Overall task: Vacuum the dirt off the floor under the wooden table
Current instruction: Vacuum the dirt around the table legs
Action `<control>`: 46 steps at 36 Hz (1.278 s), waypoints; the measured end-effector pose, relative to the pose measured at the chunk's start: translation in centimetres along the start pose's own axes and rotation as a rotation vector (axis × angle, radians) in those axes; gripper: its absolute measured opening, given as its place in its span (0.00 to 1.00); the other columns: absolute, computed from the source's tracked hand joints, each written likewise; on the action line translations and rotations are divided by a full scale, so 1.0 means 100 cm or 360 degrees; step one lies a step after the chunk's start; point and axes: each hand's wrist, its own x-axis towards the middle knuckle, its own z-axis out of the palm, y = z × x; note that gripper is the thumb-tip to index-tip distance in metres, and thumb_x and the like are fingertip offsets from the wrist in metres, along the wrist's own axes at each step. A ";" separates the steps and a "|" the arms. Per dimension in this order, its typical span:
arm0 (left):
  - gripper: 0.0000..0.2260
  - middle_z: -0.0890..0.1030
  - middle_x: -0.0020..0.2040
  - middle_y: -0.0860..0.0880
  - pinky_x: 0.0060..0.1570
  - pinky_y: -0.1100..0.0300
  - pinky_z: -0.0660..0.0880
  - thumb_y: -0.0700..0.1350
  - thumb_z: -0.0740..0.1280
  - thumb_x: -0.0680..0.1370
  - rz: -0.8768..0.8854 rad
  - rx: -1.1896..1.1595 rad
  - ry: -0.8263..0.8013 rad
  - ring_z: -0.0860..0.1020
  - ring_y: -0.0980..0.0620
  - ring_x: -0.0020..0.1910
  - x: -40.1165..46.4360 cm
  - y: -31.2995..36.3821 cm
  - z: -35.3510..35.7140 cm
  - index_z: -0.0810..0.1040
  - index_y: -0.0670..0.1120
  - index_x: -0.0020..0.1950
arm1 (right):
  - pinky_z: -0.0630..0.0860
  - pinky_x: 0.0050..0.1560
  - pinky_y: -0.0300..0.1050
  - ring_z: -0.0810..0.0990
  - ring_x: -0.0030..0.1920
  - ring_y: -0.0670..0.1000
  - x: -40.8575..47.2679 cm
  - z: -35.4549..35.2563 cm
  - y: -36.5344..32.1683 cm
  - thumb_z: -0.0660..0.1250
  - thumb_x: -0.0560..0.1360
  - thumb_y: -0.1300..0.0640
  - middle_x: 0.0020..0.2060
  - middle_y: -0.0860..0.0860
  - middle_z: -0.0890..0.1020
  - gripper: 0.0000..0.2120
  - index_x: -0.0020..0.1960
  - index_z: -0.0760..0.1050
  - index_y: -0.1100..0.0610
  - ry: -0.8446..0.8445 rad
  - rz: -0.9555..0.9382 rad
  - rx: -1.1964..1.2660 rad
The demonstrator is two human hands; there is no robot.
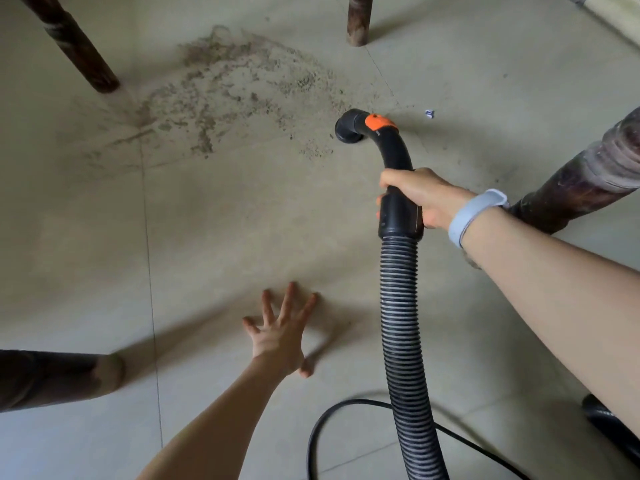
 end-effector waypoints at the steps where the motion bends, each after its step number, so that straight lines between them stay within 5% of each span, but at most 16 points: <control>1: 0.57 0.26 0.74 0.54 0.66 0.27 0.47 0.54 0.77 0.65 0.0003 0.0002 0.0001 0.29 0.37 0.72 0.000 0.000 0.000 0.33 0.65 0.73 | 0.78 0.36 0.46 0.78 0.32 0.53 0.002 0.002 -0.003 0.64 0.73 0.63 0.34 0.56 0.78 0.04 0.46 0.69 0.61 -0.0010 -0.0004 0.0006; 28: 0.57 0.26 0.73 0.53 0.65 0.26 0.49 0.54 0.77 0.65 0.0011 0.0019 -0.0010 0.28 0.35 0.71 -0.004 0.000 -0.003 0.32 0.64 0.73 | 0.78 0.32 0.44 0.78 0.30 0.56 -0.055 0.000 0.036 0.64 0.74 0.63 0.32 0.57 0.78 0.04 0.46 0.69 0.61 -0.0270 0.0160 -0.0049; 46: 0.56 0.24 0.73 0.52 0.64 0.24 0.45 0.53 0.77 0.67 0.0034 -0.0007 -0.0020 0.27 0.36 0.70 -0.001 0.000 0.001 0.32 0.64 0.73 | 0.78 0.35 0.45 0.78 0.31 0.53 -0.005 0.038 0.001 0.64 0.73 0.63 0.35 0.56 0.78 0.04 0.45 0.69 0.60 -0.0113 0.0012 -0.0035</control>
